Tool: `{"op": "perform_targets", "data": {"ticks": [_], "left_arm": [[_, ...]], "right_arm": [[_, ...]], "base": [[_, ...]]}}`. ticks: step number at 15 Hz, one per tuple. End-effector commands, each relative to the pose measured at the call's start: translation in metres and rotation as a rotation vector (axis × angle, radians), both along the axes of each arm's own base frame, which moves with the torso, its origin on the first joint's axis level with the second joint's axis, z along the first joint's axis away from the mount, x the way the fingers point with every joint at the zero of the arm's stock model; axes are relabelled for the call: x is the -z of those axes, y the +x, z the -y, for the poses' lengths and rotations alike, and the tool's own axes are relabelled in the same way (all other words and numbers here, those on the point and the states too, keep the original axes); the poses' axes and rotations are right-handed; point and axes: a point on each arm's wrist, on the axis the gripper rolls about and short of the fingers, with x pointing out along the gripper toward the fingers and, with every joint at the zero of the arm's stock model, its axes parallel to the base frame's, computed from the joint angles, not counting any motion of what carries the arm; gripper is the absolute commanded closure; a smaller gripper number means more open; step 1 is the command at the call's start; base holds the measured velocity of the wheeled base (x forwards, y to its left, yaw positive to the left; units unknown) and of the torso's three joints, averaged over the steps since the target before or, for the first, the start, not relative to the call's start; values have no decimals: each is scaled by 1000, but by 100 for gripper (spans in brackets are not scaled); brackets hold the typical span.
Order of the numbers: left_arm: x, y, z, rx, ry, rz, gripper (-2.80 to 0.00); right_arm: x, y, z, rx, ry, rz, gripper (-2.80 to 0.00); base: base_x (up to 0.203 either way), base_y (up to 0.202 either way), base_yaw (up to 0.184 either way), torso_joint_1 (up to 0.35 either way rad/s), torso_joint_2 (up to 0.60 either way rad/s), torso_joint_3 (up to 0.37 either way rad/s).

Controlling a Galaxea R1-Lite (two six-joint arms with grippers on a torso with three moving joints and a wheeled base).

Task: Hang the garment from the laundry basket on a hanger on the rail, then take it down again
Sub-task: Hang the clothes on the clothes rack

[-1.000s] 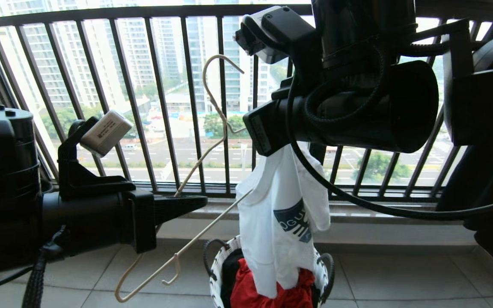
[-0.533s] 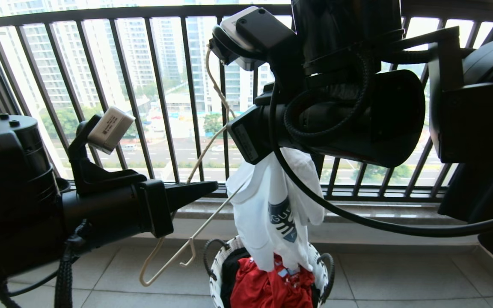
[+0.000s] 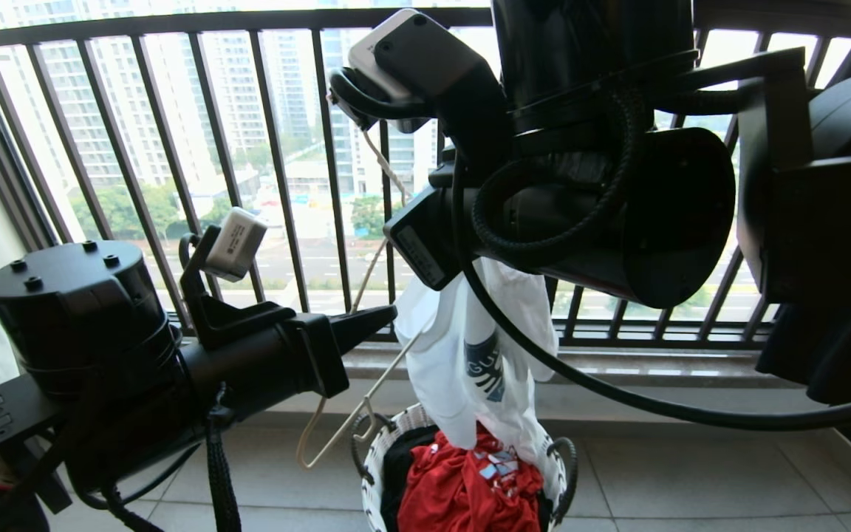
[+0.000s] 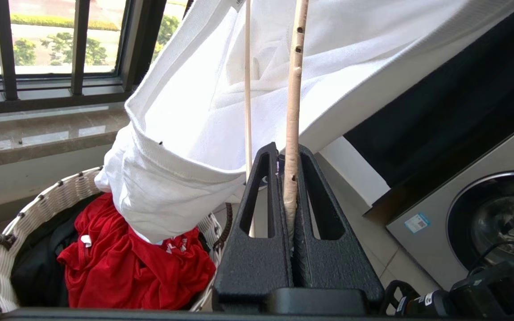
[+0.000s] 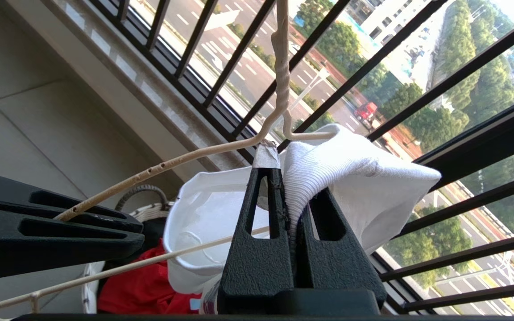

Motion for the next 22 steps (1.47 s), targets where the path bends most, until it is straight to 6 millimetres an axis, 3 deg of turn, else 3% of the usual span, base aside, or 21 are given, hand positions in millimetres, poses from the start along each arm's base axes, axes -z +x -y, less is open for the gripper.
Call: {"op": "perform_targets", "data": {"ticks": [1,12,18,22], "left_arm": [[8,4,4,5,12,-24,0],[7,5,6,-29,5,-27,0],[-1,7,6,-69,-49,-23,0],[-7,6,4,-83,-100,20,0]], "right_arm": [[0,-5,-3,-8,-36,20,0],[-4,-44,-26,-83,-120,106,0],[-4,-45,-22,-45,-193,140,0],[-1,-33,-19,-14,-211,137,0]], "base": [[0,0,0,0,0,0],[0,0,0,0,0,0],[0,0,0,0,0,0],[0,0,0,0,0,0]]}}
